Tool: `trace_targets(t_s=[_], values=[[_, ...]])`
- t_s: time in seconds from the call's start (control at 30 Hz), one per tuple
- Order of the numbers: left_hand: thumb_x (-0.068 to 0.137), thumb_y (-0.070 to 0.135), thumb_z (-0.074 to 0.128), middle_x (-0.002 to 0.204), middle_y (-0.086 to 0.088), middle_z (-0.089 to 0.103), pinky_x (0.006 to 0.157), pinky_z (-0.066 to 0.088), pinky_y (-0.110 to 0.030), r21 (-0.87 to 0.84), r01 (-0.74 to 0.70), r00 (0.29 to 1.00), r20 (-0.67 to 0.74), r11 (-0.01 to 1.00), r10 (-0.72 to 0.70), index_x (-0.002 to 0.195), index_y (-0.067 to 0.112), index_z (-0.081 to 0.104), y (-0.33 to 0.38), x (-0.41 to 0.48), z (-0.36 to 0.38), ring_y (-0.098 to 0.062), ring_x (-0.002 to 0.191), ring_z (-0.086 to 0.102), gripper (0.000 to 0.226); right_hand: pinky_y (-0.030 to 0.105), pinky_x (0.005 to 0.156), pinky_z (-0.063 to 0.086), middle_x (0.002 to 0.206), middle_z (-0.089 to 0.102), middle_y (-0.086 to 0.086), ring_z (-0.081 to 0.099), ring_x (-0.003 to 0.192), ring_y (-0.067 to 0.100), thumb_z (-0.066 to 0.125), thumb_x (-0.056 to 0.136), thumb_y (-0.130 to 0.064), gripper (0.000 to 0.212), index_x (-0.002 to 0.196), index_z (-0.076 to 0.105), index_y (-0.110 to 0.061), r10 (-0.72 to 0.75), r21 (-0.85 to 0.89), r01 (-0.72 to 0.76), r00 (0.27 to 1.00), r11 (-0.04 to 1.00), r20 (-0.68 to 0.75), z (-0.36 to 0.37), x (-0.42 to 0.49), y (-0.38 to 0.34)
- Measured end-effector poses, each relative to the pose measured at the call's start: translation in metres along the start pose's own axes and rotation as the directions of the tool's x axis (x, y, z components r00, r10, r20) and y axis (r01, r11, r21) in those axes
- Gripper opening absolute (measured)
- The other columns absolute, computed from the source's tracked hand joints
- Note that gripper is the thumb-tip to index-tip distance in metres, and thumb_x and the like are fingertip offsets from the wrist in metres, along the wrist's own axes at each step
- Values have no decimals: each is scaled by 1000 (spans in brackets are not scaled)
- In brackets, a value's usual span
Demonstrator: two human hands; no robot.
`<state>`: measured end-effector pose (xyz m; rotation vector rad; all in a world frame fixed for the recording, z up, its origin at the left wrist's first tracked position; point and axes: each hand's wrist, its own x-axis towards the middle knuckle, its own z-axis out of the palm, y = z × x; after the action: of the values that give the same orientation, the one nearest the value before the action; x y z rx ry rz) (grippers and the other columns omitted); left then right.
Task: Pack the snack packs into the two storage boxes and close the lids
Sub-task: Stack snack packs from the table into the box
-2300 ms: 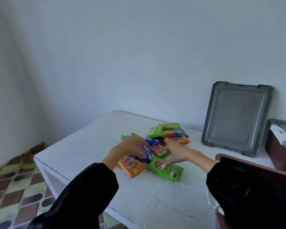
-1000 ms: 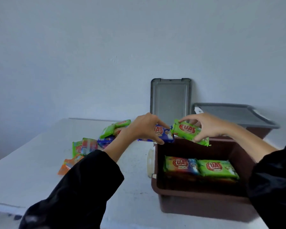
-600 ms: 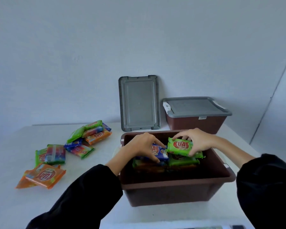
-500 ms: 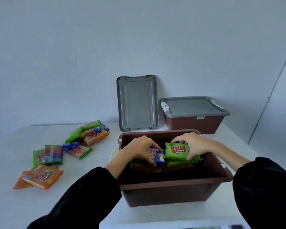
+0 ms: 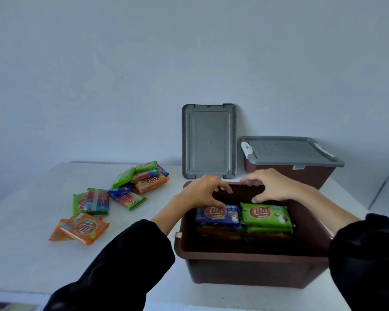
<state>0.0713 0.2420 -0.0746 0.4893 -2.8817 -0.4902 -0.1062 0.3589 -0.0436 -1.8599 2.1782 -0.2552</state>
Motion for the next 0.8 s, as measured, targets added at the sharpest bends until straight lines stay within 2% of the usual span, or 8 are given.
trace_targets(t_s=[0.1,0.2,0.33,0.4,0.5,0.6,0.7,0.8], values=[[80,28,71,112,-5,66,89,50,-33,-68,49,988,-142,996,-59,114,17,64,-21,-18,-28,-17,100,61,37,24,87,39,124,58,2,53,115,15,73,77,-19,56,127,51,-29,-103,19,105,991,994,-86,-11,19,-37],[82,22,68,110,-4,66,84,49,-24,-108,147,947,-273,983,-171,112,17,65,-55,-53,-53,-15,98,61,31,22,90,37,123,57,3,53,115,15,70,79,-18,54,129,50,-27,-207,54,216,969,975,-134,-8,46,-83],[83,22,67,111,-7,64,87,49,-33,-124,375,846,-360,919,-394,112,16,65,-109,-116,-72,-21,100,61,30,34,92,44,120,59,7,56,108,21,71,78,-20,54,128,52,-25,-328,46,338,933,940,-149,16,94,-145],[83,21,67,113,-8,63,87,48,-32,-134,479,787,-373,868,-491,114,16,64,-135,-151,-74,-21,101,60,32,35,89,44,115,60,11,56,105,24,71,78,-23,54,128,52,-24,-364,37,371,923,928,-128,33,120,-173],[79,23,72,111,-2,63,85,45,-25,-200,537,743,-347,819,-572,113,20,65,-162,-200,-73,-17,102,58,35,31,87,44,121,60,9,56,107,23,72,76,-23,55,128,54,-23,-396,59,400,916,915,-62,64,155,-205],[75,29,76,119,5,58,94,37,-20,-219,581,746,-243,784,-621,117,26,62,-179,-234,-66,-5,108,48,44,22,84,40,128,57,3,54,110,17,69,78,-19,54,129,52,-19,-388,50,385,919,922,67,97,184,-222],[72,27,79,133,4,51,100,33,-22,-199,617,764,-78,761,-640,123,30,58,-194,-252,-52,-11,122,44,56,11,66,35,105,55,-3,49,88,10,64,83,-25,54,133,46,-21,-358,-31,375,905,927,228,127,202,-231],[70,28,80,144,6,41,102,26,-21,-134,585,807,4,800,-590,132,31,50,-204,-256,-39,-13,133,33,69,27,83,37,122,50,15,48,111,28,62,83,-36,56,136,43,-29,-304,-156,347,920,925,247,149,215,-233]])
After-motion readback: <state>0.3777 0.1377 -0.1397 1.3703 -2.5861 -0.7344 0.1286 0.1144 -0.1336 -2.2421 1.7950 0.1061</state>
